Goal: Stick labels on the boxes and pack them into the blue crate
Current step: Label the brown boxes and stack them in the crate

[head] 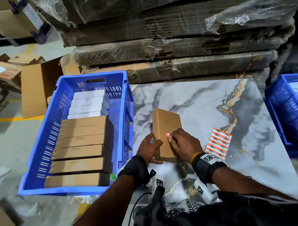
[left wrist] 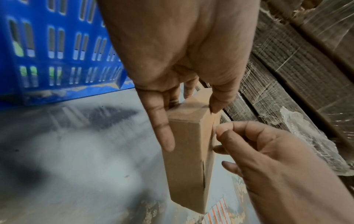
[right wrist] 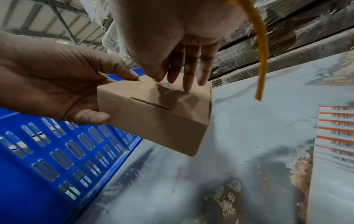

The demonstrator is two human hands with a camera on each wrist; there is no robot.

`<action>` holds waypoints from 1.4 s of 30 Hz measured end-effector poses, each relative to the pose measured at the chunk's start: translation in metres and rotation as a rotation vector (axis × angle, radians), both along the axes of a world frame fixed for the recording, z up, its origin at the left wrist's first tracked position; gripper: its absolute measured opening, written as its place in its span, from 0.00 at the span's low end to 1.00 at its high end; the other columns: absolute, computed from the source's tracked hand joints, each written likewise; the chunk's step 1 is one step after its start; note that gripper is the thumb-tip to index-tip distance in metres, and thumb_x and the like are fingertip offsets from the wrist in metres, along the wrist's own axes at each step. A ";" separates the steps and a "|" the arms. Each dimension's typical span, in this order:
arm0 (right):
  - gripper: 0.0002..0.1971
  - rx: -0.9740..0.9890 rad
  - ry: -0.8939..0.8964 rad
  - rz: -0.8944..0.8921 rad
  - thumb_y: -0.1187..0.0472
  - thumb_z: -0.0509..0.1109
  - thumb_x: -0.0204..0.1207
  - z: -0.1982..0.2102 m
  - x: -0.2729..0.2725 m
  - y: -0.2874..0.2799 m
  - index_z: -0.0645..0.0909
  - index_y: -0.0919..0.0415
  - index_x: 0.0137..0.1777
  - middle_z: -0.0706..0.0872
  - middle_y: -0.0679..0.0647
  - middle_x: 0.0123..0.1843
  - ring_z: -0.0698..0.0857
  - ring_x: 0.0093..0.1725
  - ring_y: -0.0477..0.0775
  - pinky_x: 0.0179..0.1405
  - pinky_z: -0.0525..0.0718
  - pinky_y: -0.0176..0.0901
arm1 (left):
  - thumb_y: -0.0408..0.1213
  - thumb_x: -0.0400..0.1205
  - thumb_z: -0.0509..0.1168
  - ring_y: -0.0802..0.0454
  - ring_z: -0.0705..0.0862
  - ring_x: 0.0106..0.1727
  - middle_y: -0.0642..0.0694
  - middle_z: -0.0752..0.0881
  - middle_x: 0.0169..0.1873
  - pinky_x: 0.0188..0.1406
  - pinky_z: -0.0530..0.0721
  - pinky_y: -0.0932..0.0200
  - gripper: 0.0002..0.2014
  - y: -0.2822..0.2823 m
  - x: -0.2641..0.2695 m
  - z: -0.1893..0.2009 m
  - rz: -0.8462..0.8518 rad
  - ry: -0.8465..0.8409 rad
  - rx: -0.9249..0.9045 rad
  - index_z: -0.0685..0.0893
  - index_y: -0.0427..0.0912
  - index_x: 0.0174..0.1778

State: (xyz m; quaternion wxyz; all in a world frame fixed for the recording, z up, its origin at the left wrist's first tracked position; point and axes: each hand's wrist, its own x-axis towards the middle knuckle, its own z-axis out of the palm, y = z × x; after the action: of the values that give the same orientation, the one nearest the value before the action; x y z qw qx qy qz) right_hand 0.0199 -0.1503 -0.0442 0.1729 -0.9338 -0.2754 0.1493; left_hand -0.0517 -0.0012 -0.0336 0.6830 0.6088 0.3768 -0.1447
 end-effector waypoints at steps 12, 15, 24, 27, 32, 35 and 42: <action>0.13 0.053 0.148 -0.075 0.49 0.54 0.86 -0.005 0.012 -0.008 0.76 0.55 0.54 0.85 0.56 0.55 0.83 0.52 0.61 0.51 0.82 0.53 | 0.40 0.83 0.66 0.41 0.87 0.45 0.40 0.81 0.59 0.36 0.91 0.41 0.33 -0.002 -0.002 0.002 -0.109 0.051 0.122 0.62 0.54 0.83; 0.12 0.076 0.174 -0.062 0.50 0.55 0.86 -0.005 0.013 -0.008 0.76 0.56 0.54 0.85 0.57 0.54 0.83 0.52 0.62 0.50 0.82 0.53 | 0.40 0.83 0.66 0.43 0.86 0.41 0.40 0.80 0.58 0.35 0.91 0.43 0.32 -0.003 -0.002 -0.001 -0.132 0.059 0.148 0.62 0.54 0.83; 0.10 0.105 0.156 -0.089 0.53 0.57 0.85 -0.006 0.020 -0.021 0.76 0.56 0.53 0.85 0.57 0.54 0.83 0.53 0.62 0.49 0.80 0.51 | 0.42 0.83 0.65 0.38 0.87 0.49 0.39 0.76 0.70 0.28 0.90 0.46 0.31 -0.002 -0.006 -0.020 -0.155 0.088 0.189 0.63 0.53 0.82; 0.08 0.147 0.196 -0.106 0.56 0.59 0.85 -0.010 0.019 -0.031 0.77 0.57 0.52 0.86 0.58 0.53 0.84 0.52 0.61 0.49 0.81 0.50 | 0.40 0.85 0.63 0.37 0.86 0.48 0.37 0.77 0.68 0.25 0.89 0.48 0.27 0.000 -0.006 -0.030 -0.138 0.098 0.152 0.64 0.51 0.81; 0.05 0.230 0.344 -0.218 0.59 0.64 0.81 -0.022 0.012 -0.053 0.81 0.55 0.45 0.88 0.52 0.47 0.85 0.49 0.56 0.51 0.84 0.48 | 0.45 0.79 0.64 0.35 0.85 0.57 0.40 0.80 0.67 0.43 0.89 0.44 0.28 0.002 -0.006 -0.048 -0.167 0.119 0.281 0.68 0.52 0.77; 0.08 0.270 0.392 -0.308 0.63 0.66 0.78 -0.026 0.007 -0.070 0.81 0.52 0.39 0.87 0.47 0.43 0.85 0.45 0.52 0.47 0.82 0.42 | 0.42 0.82 0.64 0.36 0.82 0.64 0.39 0.79 0.70 0.60 0.84 0.46 0.26 0.004 -0.004 -0.055 -0.182 0.154 0.392 0.70 0.46 0.77; 0.10 0.235 0.386 -0.491 0.66 0.67 0.78 -0.034 -0.003 -0.135 0.81 0.53 0.37 0.88 0.55 0.37 0.89 0.43 0.62 0.44 0.85 0.48 | 0.40 0.84 0.64 0.38 0.77 0.72 0.36 0.76 0.74 0.67 0.74 0.55 0.28 0.002 0.000 -0.067 -0.314 0.277 0.487 0.67 0.36 0.79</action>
State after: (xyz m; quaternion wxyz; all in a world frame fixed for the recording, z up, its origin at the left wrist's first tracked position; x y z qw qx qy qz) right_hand 0.0171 -0.2851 -0.0787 0.3591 -0.9005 -0.0198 0.2444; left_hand -0.0514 0.0011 -0.1007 0.4288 0.7795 0.3912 -0.2357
